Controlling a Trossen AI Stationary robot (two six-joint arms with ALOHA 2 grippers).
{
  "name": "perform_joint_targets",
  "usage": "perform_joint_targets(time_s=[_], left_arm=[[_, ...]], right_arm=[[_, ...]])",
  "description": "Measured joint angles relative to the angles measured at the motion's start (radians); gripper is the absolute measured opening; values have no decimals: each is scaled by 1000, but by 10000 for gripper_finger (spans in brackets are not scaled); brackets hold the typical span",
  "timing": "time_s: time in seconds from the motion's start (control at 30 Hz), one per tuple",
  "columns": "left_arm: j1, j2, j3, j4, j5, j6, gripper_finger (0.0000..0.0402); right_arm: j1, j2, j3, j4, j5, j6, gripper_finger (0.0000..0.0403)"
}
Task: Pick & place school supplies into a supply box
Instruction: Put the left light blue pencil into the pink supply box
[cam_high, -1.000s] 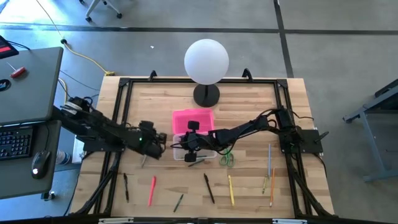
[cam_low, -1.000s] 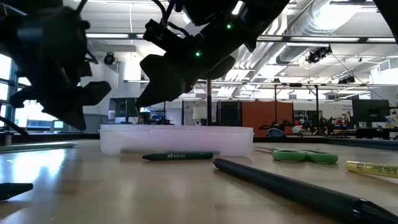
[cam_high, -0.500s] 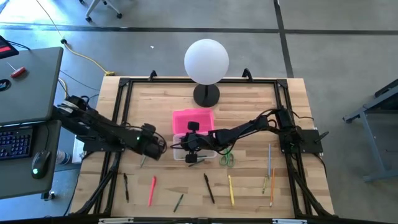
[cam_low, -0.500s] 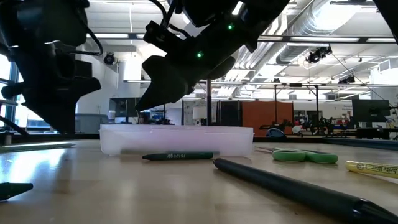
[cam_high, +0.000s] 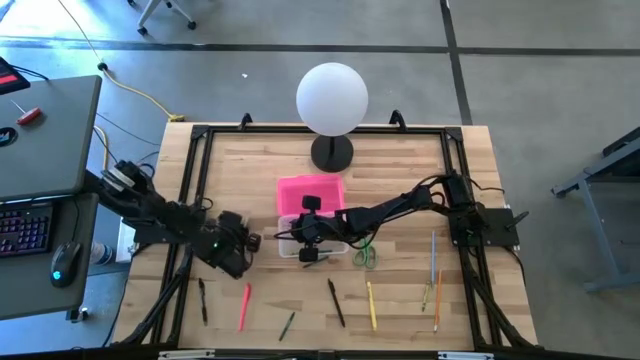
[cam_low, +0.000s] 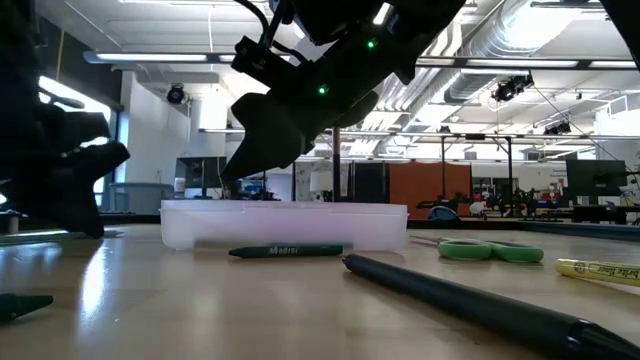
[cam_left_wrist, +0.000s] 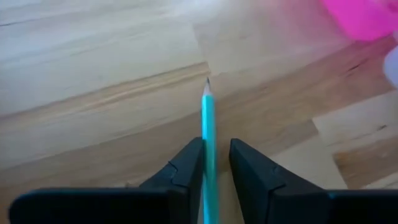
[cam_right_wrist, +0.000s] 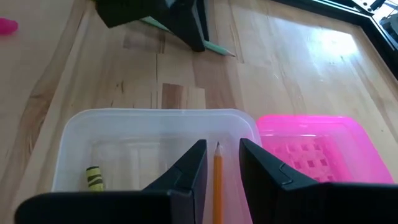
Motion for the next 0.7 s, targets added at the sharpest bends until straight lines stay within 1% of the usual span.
perform_joint_targets(time_s=[0.07,0.13,0.23,0.7], left_arm=[[-23,45,-8,14,-52,-40,112],[-41,84,-9,16,-80,-84,111],[-46,97,0,-3,-68,-117,111],[-46,97,-1,1,-66,-119,111]], right_arm=[[0,0,0,0,-1,0,73],[0,0,0,0,-4,-1,73],[0,0,0,0,-4,0,73],[0,0,0,3,-19,0,73]])
